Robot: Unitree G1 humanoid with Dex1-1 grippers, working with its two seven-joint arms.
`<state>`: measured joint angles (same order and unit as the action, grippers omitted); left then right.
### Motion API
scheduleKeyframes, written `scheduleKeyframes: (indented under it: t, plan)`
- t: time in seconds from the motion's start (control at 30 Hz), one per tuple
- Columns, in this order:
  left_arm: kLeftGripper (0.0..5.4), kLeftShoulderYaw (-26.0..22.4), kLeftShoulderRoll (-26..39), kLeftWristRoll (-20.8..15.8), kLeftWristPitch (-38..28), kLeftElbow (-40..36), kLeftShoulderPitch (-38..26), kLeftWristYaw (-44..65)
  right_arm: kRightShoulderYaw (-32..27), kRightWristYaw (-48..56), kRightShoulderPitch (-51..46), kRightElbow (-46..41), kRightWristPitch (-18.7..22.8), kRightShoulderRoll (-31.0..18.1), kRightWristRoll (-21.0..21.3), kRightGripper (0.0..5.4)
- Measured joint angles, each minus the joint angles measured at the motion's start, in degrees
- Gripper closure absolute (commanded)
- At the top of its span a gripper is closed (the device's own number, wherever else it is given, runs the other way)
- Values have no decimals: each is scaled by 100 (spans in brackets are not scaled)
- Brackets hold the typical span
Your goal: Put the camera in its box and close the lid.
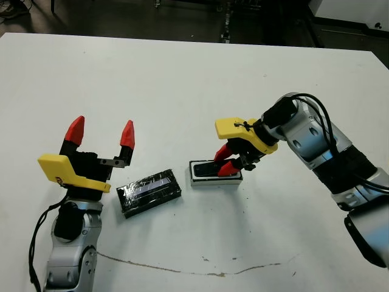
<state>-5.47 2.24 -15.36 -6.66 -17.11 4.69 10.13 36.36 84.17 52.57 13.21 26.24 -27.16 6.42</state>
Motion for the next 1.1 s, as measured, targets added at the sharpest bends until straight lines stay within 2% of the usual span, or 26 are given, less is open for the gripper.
scheduleKeyframes:
  t: [0.33,0.67,0.9,1.07,1.1]
  plan:
    - [0,3,-16,3,1,0,33,-15,85,-47,-30,-307,225,24,114,371]
    - [0,14,-30,7,-2,1,37,-23,-39,-162,-184,-484,680,85,25,371]
    - [0,20,-30,14,-2,1,42,-24,-286,-374,-428,-602,782,86,-145,369]
    - [0,25,-30,20,-12,10,42,-24,-350,-447,-524,-684,531,104,-267,287]
    - [0,23,-29,19,-12,11,43,-24,-356,-457,-527,-676,346,104,-300,278]
